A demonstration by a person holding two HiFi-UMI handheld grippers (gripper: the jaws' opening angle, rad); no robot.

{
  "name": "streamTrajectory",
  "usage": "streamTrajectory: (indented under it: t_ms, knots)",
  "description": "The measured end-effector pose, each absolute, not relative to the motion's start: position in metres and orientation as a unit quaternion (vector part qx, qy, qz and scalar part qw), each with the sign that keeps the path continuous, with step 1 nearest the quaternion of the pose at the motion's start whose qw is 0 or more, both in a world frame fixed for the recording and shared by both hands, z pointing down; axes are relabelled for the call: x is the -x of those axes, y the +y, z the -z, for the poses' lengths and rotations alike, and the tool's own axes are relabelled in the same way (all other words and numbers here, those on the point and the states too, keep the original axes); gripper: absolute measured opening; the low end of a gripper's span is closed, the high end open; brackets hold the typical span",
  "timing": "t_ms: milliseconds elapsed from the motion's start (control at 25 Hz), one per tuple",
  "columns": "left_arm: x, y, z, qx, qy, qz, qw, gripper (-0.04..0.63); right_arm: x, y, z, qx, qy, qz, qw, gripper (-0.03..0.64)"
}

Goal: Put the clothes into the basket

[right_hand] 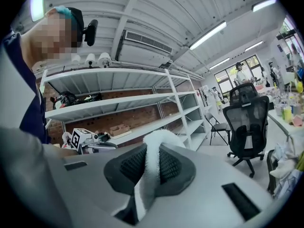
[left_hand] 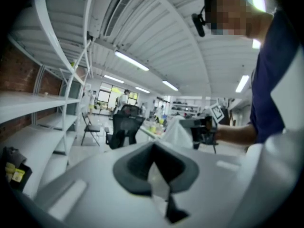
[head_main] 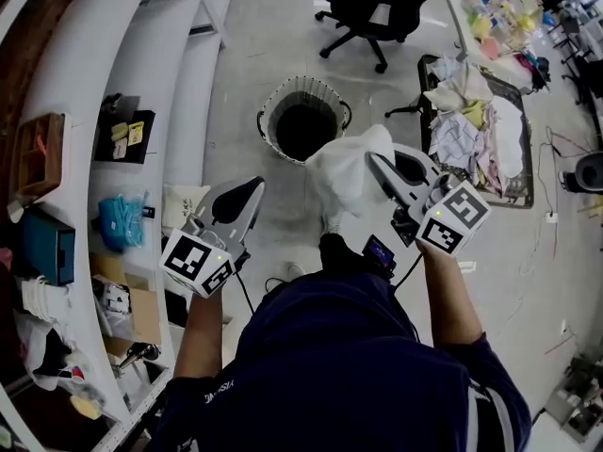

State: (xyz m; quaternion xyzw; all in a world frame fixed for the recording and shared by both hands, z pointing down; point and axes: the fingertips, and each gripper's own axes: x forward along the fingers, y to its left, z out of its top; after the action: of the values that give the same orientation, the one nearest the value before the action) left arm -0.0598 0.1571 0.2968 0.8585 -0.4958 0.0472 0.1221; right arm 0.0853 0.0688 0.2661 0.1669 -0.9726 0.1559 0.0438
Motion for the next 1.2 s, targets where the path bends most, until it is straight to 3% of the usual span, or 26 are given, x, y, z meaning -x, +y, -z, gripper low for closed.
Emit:
streamTrajectory:
  t_ms: [1200]
  knots:
    - [0.059,-0.066,-0.345,-0.821,-0.534,-0.086,0.185,0.005,-0.047,-0.134,-0.317,-0.061,-0.973,-0.209,0.074,0.032]
